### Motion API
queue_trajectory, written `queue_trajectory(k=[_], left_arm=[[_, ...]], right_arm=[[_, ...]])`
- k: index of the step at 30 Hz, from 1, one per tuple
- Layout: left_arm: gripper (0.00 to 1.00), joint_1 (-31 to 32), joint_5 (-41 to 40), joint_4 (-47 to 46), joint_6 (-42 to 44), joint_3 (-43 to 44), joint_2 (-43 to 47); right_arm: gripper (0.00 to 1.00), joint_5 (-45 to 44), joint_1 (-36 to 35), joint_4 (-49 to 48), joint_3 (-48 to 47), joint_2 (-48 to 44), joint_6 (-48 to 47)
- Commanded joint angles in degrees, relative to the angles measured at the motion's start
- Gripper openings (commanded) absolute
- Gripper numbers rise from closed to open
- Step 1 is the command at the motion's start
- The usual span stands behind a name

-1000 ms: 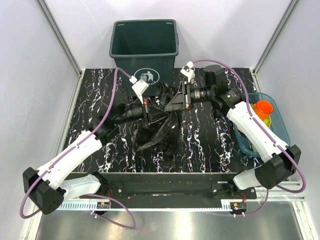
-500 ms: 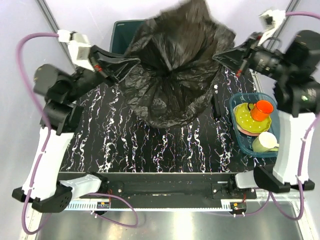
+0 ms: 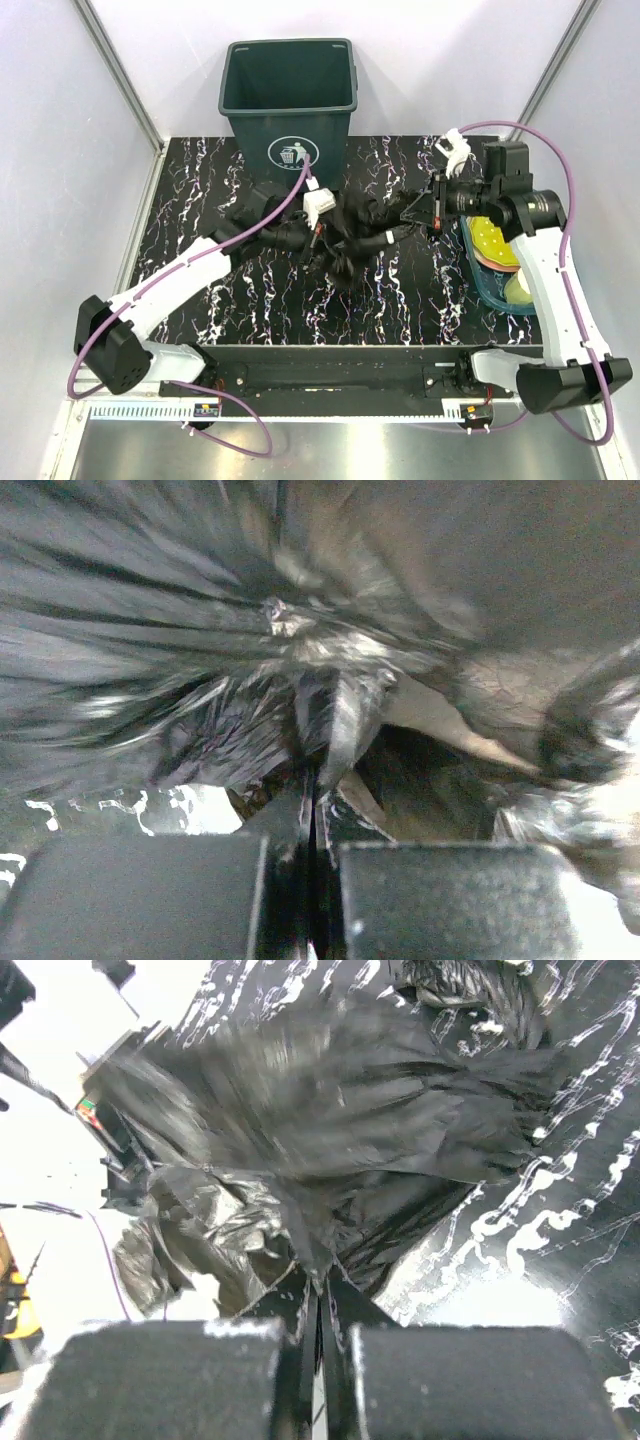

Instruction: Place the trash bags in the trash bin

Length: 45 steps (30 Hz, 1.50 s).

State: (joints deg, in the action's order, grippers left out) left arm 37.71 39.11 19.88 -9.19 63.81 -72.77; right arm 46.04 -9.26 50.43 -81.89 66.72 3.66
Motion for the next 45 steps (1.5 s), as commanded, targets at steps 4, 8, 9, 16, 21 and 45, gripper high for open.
queue_trajectory(k=[4, 8, 9, 16, 21, 45], left_arm=[[0.0, -8.17, 8.96, -22.06, -9.22, 31.34, -0.61], [0.0, -5.65, 9.76, -22.18, -14.29, 39.37, -5.26], [0.02, -4.85, 9.75, -20.34, -13.41, 38.85, -5.88], [0.38, -5.54, 9.57, -7.94, 0.38, 29.19, -3.87], [0.69, -15.1, 21.6, -21.57, -8.45, 19.69, 2.8], [0.88, -24.97, -2.18, 14.82, 53.69, 50.34, -17.89]], right_arm=[[0.0, -19.73, 2.31, 0.11, -54.73, 9.35, -3.4], [0.0, -24.95, 2.31, -3.31, -72.79, 16.07, -4.81], [0.0, -24.77, 2.23, -4.37, -71.93, 15.03, -4.8], [0.0, -29.96, 2.31, -20.1, -36.38, 1.14, -4.63], [0.0, -36.45, 2.31, -21.34, -29.13, -0.89, -4.01], [0.0, -39.89, 2.23, -23.72, -34.4, -0.71, -5.59]])
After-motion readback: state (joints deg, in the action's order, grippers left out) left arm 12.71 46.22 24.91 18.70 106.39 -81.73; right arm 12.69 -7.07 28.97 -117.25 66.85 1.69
